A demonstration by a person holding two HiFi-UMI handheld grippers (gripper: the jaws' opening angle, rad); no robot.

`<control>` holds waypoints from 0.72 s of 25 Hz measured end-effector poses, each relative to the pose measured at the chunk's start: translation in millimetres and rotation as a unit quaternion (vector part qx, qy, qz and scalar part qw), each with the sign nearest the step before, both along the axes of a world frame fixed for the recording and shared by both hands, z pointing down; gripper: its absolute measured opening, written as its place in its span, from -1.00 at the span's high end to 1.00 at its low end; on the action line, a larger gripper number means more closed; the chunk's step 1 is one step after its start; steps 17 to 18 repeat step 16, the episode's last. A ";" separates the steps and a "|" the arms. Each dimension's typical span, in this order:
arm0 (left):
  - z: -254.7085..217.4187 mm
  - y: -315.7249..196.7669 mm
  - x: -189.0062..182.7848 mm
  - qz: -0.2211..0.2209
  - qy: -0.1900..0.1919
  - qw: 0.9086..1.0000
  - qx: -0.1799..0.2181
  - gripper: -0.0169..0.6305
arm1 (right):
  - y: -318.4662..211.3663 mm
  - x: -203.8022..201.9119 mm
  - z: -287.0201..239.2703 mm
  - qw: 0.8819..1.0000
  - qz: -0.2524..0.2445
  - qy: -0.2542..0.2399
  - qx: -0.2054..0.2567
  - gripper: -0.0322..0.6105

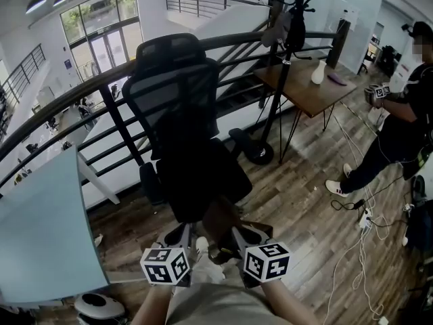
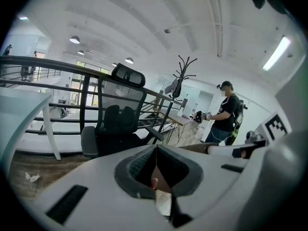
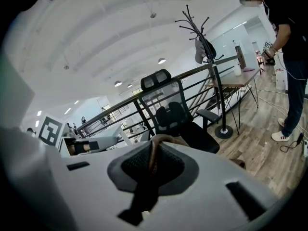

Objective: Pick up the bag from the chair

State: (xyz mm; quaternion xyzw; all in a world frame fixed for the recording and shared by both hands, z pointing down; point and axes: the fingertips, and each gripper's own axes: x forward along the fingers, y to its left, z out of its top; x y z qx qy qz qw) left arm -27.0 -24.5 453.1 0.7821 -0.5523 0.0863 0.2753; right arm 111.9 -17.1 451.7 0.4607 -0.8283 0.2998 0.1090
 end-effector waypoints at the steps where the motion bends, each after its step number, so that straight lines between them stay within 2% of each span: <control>1: 0.4 0.4 -0.9 -0.001 0.001 1.000 0.000 0.94 | 0.1 -0.8 -0.2 1.000 -0.001 -0.001 0.001 0.83; 18: 1.4 -2.5 -8.9 -0.012 0.010 1.000 -0.001 0.94 | -2.8 -8.2 -3.2 1.000 -0.001 -0.004 0.004 0.83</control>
